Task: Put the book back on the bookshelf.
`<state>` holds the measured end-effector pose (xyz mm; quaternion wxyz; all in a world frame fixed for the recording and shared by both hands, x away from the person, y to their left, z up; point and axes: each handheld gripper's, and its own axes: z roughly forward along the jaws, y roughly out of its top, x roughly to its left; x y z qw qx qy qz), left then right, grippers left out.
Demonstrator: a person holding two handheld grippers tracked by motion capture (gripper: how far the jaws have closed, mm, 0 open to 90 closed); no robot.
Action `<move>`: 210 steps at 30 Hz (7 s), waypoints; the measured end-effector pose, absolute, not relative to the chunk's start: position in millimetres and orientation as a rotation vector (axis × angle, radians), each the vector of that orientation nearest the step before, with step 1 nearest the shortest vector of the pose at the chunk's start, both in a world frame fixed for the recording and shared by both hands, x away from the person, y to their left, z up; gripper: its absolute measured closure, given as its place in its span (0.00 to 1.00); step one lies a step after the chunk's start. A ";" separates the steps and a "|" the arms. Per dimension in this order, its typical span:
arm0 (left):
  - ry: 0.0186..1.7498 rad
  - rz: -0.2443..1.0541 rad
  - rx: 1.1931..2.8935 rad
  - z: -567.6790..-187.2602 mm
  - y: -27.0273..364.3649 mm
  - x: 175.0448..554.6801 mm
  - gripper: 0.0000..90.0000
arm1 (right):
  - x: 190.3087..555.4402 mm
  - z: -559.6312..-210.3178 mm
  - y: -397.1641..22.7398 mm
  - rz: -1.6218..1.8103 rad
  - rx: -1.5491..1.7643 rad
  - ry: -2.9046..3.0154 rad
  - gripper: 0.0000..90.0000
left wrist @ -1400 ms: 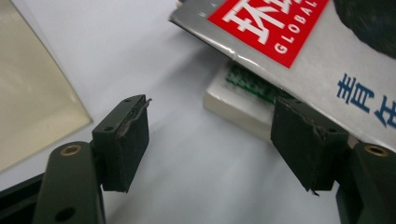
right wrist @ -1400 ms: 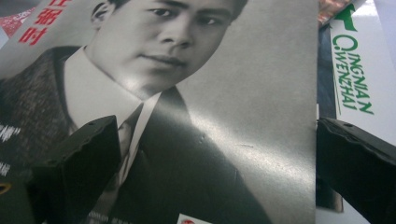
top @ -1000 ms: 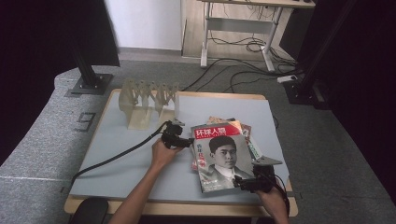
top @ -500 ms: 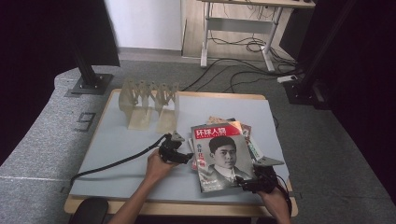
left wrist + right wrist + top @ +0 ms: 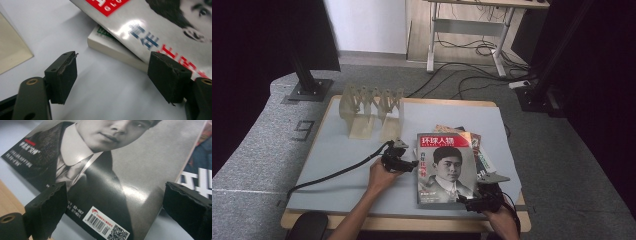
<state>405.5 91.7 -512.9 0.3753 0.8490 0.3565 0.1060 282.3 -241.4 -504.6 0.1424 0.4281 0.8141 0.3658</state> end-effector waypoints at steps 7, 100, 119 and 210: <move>0.861 0.234 2.169 -509.9 107.2 383.2 0.26 | 294.6 -496.4 -252.4 1.042 1.261 2.323 0.16; 0.806 0.253 2.155 -517.3 120.1 350.6 0.66 | 409.3 -493.6 -276.4 0.956 1.507 2.082 0.31; 0.841 0.243 2.117 -517.0 111.0 382.2 0.67 | 431.9 -501.5 -312.1 1.043 1.658 2.050 0.14; 0.712 0.107 2.131 -464.7 107.5 404.4 0.28 | 359.9 -361.6 -238.2 1.348 1.075 2.061 0.94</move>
